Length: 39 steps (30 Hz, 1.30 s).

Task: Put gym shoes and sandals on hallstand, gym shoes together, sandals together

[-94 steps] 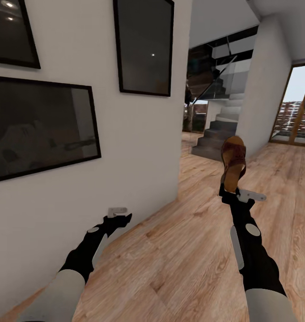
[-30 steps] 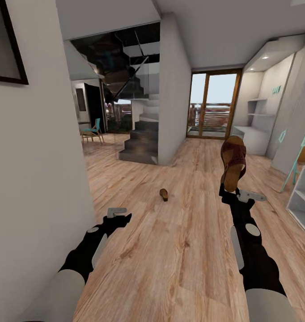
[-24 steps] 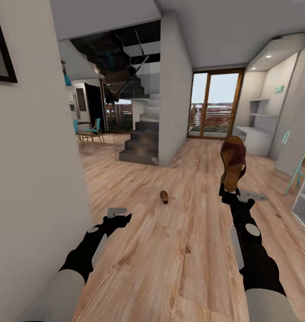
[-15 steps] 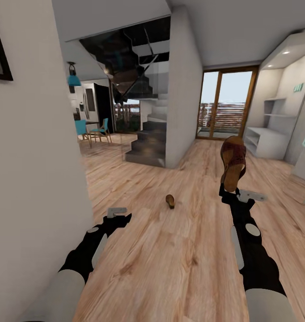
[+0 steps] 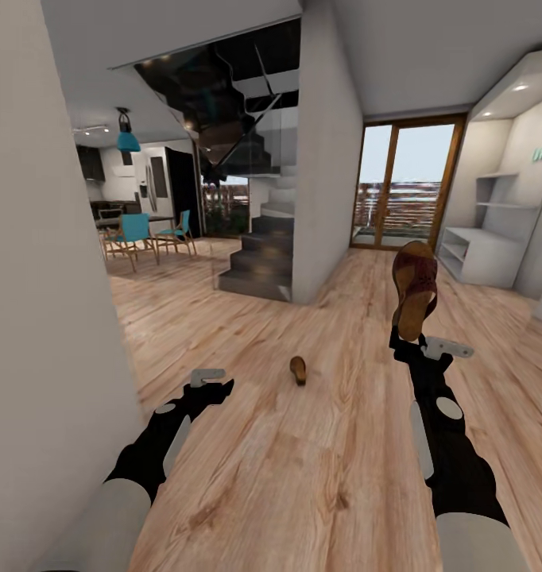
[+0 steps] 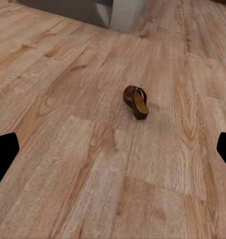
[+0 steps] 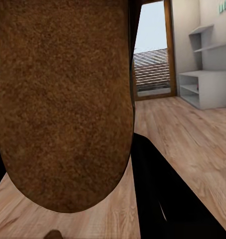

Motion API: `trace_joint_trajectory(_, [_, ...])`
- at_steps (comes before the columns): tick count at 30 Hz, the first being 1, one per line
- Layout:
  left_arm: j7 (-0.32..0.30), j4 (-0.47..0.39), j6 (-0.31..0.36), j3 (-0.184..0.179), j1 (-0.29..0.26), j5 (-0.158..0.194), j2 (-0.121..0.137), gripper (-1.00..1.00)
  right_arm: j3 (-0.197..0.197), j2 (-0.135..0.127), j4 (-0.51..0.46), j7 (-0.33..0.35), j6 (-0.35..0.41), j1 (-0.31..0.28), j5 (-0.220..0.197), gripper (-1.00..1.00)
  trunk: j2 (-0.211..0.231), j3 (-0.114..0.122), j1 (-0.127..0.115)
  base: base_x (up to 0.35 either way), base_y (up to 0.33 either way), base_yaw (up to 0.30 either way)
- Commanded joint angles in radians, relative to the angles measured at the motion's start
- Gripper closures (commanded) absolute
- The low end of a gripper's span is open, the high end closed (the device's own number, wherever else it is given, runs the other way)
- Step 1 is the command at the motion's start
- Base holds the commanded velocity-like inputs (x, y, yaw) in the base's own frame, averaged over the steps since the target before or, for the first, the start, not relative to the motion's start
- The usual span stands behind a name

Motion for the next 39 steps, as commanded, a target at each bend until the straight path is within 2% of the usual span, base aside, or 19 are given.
trace_joint_trajectory(1, [-0.007,-0.002,0.008,0.005,0.0,0.002,-0.001,-1.0,-0.001,0.001,-0.001,-0.002,0.001,-0.001,0.001,1.0,0.0,-0.001,0.0,0.334,-0.188,0.0])
trace_joint_trajectory(30, [-0.007,-0.002,0.008,0.004,0.0,0.002,-0.001,-1.0,-0.001,0.001,-0.002,-0.002,0.001,-0.001,0.001,1.0,0.0,-0.001,0.0,0.303,-0.197,0.002])
trace_joint_trajectory(39, [-0.007,-0.001,0.008,0.004,0.0,0.002,-0.001,-1.0,-0.001,0.001,-0.001,-0.002,0.001,-0.001,0.001,1.0,0.0,-0.008,0.0,0.298,-0.211,0.139])
